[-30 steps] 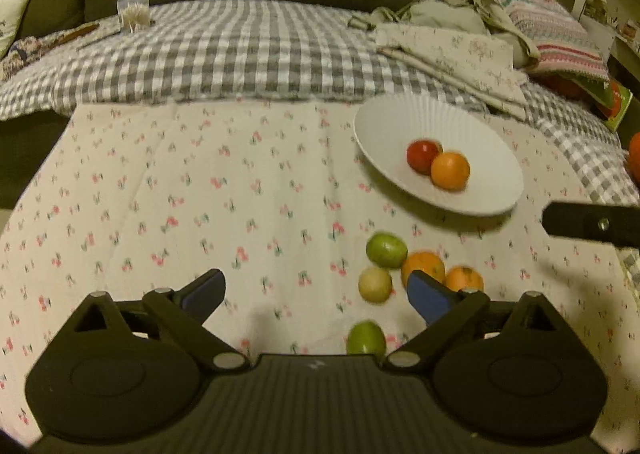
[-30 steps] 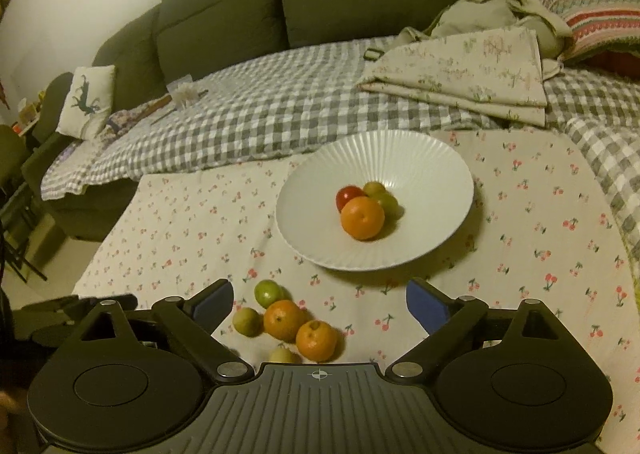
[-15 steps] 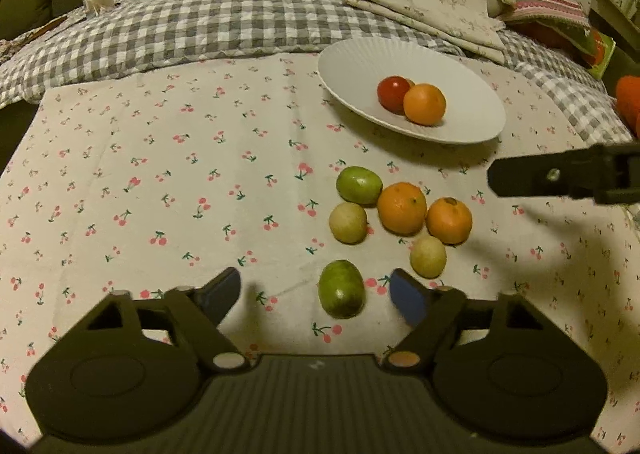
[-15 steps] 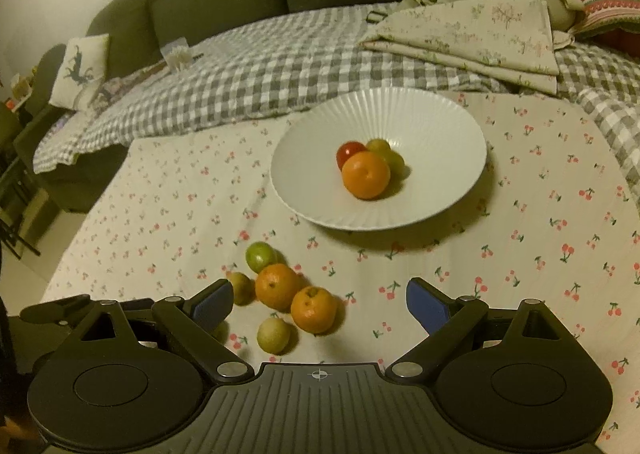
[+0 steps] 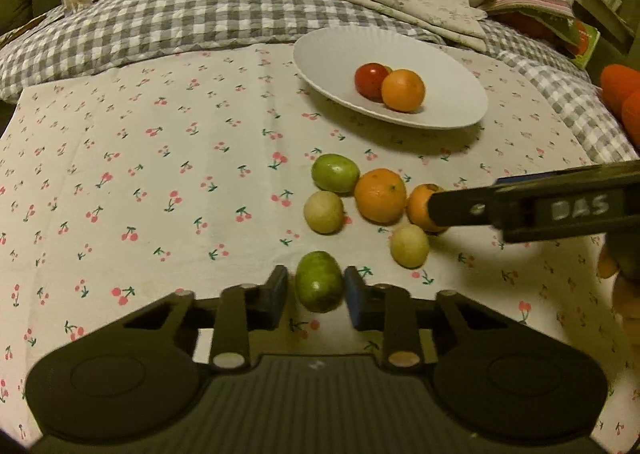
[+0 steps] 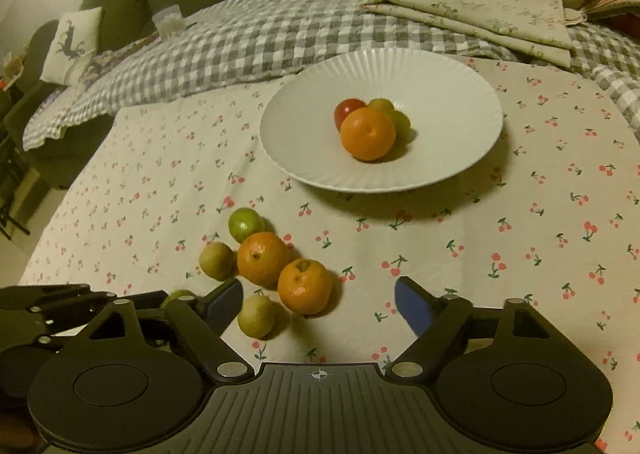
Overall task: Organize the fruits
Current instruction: 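Close right gripper on the mandarin while left gripper holds the lime, then carry the lime and mandarin over the white bowl with both grippers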
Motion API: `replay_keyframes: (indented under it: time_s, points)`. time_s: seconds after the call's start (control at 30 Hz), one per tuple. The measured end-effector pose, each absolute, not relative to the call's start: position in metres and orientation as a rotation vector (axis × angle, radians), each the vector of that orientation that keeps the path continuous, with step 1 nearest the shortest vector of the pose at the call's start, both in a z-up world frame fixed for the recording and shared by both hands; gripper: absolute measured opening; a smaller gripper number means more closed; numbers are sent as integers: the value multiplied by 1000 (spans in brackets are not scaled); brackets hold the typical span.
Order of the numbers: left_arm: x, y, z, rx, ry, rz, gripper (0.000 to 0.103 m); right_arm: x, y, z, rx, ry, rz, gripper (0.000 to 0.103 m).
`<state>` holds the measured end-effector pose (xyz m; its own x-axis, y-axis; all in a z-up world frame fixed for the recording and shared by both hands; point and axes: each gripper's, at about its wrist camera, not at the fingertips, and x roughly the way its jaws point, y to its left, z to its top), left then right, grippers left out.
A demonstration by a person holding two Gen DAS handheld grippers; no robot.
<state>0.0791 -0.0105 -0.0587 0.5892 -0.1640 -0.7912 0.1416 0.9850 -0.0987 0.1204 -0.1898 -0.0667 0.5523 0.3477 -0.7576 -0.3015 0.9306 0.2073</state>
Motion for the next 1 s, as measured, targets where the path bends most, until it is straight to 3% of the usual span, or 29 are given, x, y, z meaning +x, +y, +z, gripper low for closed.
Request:
replay_keyframes:
  time_s: [0.2,0.33,1.0]
  points:
    - [80,-11,-58,-28,924,-178,25,126,-186,-79,66,924,386,65]
    - [80,-10,-57,-28,922,-180,25,127,-183,-77,63,905,407,30]
    - [77,-9,-53,-33,895,-175,25,123,-185,-63,91,892,408,29]
